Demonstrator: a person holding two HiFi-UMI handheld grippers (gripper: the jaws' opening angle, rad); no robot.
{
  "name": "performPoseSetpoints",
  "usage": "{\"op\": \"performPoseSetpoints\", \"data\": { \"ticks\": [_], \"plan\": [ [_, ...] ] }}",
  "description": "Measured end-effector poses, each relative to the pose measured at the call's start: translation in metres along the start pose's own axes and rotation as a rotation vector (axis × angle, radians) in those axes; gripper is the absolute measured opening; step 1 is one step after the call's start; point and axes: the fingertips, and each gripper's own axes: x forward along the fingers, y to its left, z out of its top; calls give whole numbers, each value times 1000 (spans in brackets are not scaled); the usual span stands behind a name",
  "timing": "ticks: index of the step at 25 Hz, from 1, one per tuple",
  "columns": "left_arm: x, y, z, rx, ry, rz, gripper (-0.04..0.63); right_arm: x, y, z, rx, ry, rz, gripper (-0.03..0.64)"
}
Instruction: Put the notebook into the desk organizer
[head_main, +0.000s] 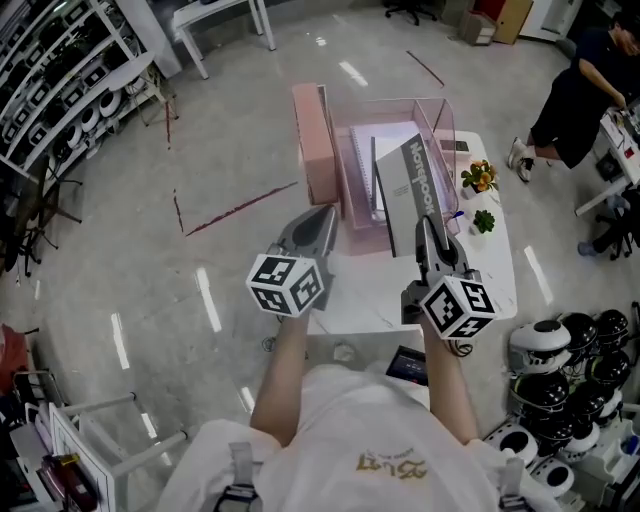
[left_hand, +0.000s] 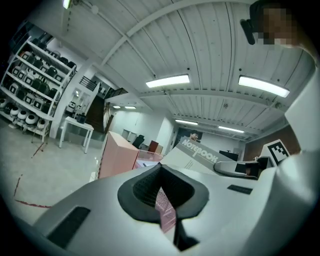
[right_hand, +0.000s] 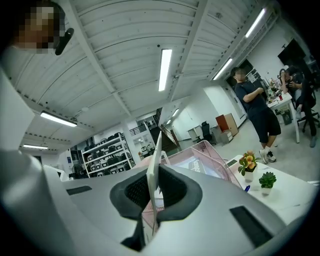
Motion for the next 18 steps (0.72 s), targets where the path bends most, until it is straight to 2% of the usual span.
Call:
{"op": "performPoseSetpoints", "data": {
  "ticks": [9, 18],
  "plan": [
    [18, 9, -1, -8, 13, -22, 14, 19, -5, 4, 51, 1, -7, 18],
    [36, 21, 1, 3, 22, -10, 14, 43, -14, 2, 105, 25, 18, 17]
  ]
}}
